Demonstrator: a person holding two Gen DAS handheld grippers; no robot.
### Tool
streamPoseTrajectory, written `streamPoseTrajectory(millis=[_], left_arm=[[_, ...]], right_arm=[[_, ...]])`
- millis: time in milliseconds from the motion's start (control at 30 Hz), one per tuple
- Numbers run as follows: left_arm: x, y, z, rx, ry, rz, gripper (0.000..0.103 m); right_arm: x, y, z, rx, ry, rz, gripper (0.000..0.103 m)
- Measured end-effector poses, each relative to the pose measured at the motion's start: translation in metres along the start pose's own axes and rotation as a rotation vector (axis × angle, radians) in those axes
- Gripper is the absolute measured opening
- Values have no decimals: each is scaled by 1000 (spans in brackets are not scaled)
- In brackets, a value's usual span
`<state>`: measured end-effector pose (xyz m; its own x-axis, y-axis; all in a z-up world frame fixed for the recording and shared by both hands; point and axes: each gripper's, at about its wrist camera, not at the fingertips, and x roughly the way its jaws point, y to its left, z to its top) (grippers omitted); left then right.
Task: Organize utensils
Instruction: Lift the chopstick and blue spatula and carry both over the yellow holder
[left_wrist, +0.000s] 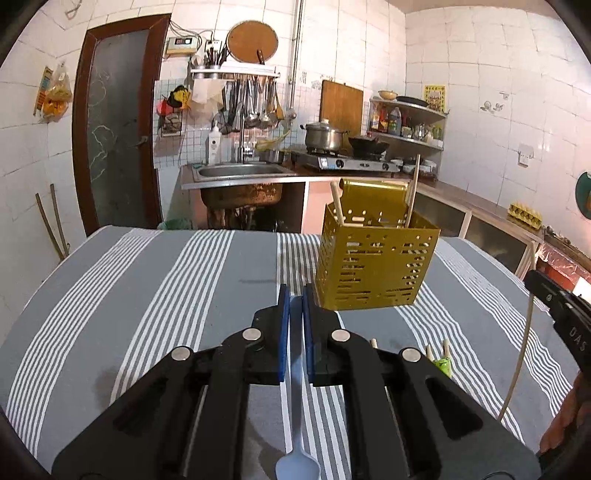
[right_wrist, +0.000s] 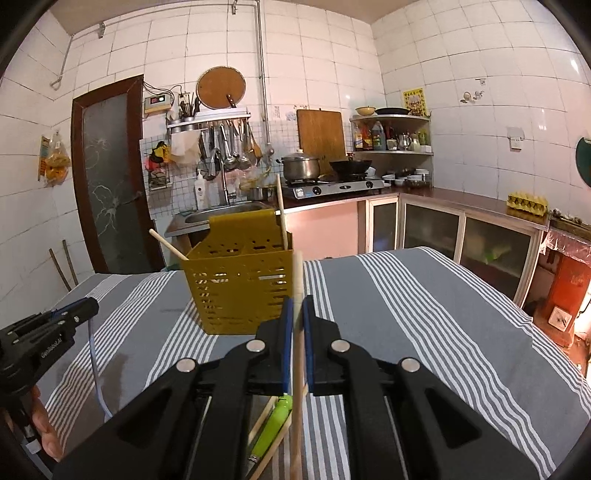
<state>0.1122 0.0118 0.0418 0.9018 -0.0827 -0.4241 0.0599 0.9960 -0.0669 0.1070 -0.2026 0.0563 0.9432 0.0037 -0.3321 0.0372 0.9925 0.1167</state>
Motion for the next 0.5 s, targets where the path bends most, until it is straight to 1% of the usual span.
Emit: streamPoseTrajectory(millis=[133, 300, 500], left_arm=[[-10, -1, -3, 3, -35, -3, 6], [-18, -1, 2, -8, -56, -24, 6], [-25, -4, 27, -10, -110, -46, 6]], right_arm=[[-1, -1, 0, 2, -10, 3, 6], [-1, -1, 1, -2, -24, 2, 6], [-3, -3, 16, -15, -63, -7, 6]])
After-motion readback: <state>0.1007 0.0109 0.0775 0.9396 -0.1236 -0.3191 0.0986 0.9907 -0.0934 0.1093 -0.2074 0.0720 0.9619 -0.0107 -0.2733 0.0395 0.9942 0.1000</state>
